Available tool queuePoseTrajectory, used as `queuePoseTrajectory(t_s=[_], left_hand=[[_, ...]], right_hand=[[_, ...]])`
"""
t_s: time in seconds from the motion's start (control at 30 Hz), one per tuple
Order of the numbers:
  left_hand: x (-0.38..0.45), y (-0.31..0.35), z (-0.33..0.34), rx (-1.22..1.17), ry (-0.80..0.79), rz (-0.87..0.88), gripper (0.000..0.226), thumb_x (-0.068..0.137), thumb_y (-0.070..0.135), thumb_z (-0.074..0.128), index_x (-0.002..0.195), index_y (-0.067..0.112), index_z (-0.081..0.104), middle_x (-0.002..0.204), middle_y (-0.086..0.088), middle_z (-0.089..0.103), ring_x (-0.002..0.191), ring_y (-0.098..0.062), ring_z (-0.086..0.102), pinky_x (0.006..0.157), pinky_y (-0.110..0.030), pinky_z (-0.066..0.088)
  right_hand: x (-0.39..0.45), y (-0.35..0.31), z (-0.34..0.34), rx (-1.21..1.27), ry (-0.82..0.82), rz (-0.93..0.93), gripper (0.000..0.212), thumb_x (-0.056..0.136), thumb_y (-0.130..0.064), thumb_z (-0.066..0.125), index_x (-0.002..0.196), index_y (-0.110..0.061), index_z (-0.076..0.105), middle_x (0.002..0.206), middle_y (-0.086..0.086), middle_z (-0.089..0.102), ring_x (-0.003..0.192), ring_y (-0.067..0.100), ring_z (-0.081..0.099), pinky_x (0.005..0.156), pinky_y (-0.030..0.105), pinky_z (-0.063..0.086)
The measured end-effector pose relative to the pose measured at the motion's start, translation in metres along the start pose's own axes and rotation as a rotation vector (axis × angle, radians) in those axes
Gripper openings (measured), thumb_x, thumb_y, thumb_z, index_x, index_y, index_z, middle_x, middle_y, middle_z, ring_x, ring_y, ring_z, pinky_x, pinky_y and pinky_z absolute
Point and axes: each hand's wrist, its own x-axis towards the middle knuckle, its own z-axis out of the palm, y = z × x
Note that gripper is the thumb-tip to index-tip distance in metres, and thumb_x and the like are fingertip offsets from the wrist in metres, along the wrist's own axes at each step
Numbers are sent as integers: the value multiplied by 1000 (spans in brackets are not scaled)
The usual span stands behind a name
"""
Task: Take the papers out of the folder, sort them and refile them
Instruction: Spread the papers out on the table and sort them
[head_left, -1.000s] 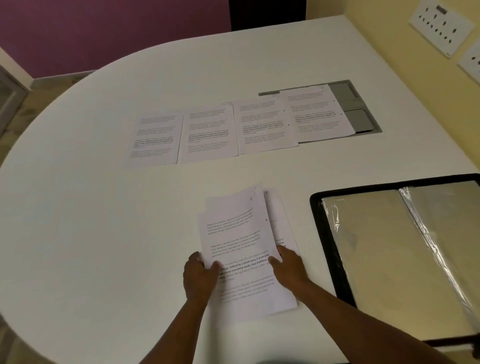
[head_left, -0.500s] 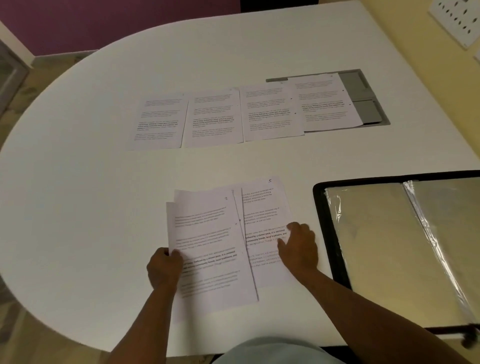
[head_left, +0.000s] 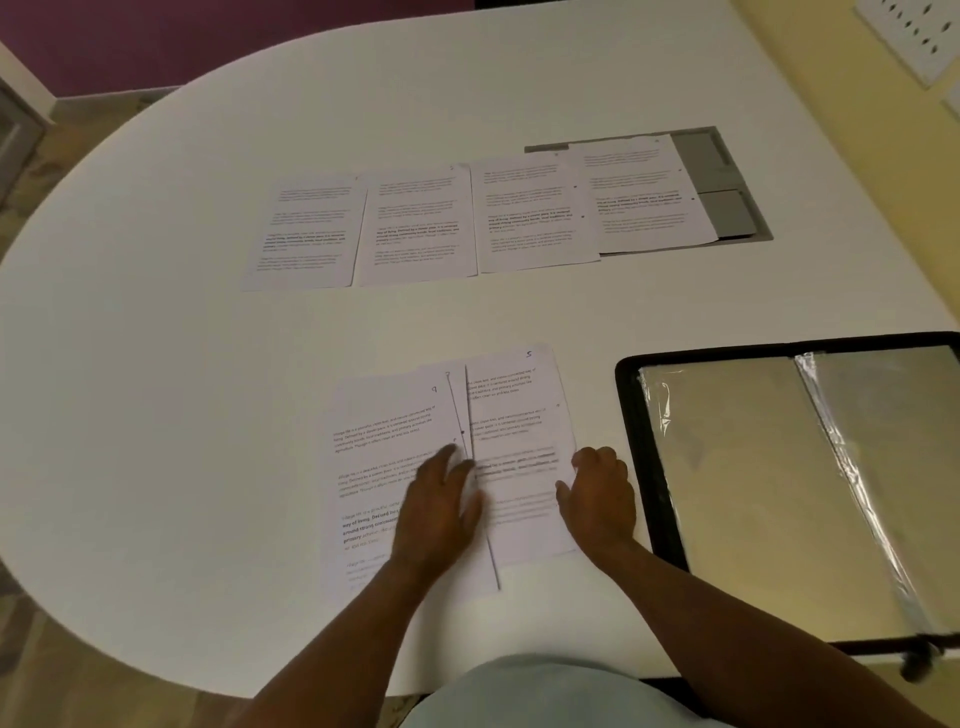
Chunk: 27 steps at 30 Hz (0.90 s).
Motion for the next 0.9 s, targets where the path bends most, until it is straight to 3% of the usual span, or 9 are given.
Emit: queuePoseTrajectory(t_s=[0.1, 0.2, 0.27, 0.33, 0.47, 0.6, 0.8, 0.9], left_hand=[[6, 27, 5, -253, -72, -93, 51, 92, 57, 44, 124, 20, 58, 129, 2, 57, 117, -16, 53, 95, -29, 46], [18, 41, 8, -340, -118, -241, 60, 90, 66, 38, 121, 21, 61, 121, 5, 63, 108, -11, 57, 92, -32, 49], [24, 40, 10, -292, -157, -237, 50, 92, 56, 47, 121, 19, 61, 122, 2, 62, 109, -14, 56, 92, -30, 47], [26, 37, 12, -249, -209, -215, 42, 92, 41, 56, 124, 15, 58, 126, -1, 58, 113, -17, 53, 93, -28, 43], [26, 33, 11, -220, -253, -186, 44, 89, 31, 63, 127, 12, 55, 129, -3, 52, 118, -19, 47, 96, -27, 40], [26, 34, 12, -238, -245, -195, 41, 90, 34, 62, 126, 13, 57, 127, -1, 52, 117, -17, 47, 91, -21, 35], [37, 37, 9, -270, -208, -285, 36, 93, 32, 58, 125, 15, 58, 122, -1, 56, 113, -17, 54, 92, -25, 42], [43, 36, 8, -273, -207, -349, 33, 91, 23, 58, 122, 14, 58, 117, -3, 56, 107, -17, 56, 87, -26, 43]], right_hand=[[-2, -4, 1, 231, -7, -81, 22, 88, -14, 67, 109, -14, 59, 103, 2, 61, 95, 17, 59, 76, 23, 51], [-6, -12, 1, 394, -33, -65, 30, 87, -12, 69, 113, -15, 55, 104, 1, 61, 96, 15, 61, 76, 18, 49], [-7, -15, 1, 331, 3, 4, 43, 84, -17, 72, 122, -13, 52, 117, 5, 58, 106, 18, 56, 81, 22, 48], [-7, -15, 1, 218, -59, 94, 56, 85, -25, 72, 131, -13, 45, 128, 7, 52, 115, 21, 52, 88, 28, 48], [-3, -14, -2, 180, -195, 195, 58, 85, -28, 72, 132, -12, 41, 130, 8, 53, 115, 23, 55, 89, 30, 51], [1, -18, -4, 360, -209, 253, 39, 90, -24, 67, 122, -11, 48, 120, 6, 62, 102, 22, 64, 66, 19, 45], [12, -15, -23, 380, -124, 200, 13, 95, -27, 61, 94, -14, 60, 82, -3, 62, 69, 7, 55, 55, 15, 36], [21, -5, -48, 404, -71, 160, 19, 94, -24, 62, 79, -16, 54, 68, -8, 53, 60, 2, 50, 50, 15, 34]])
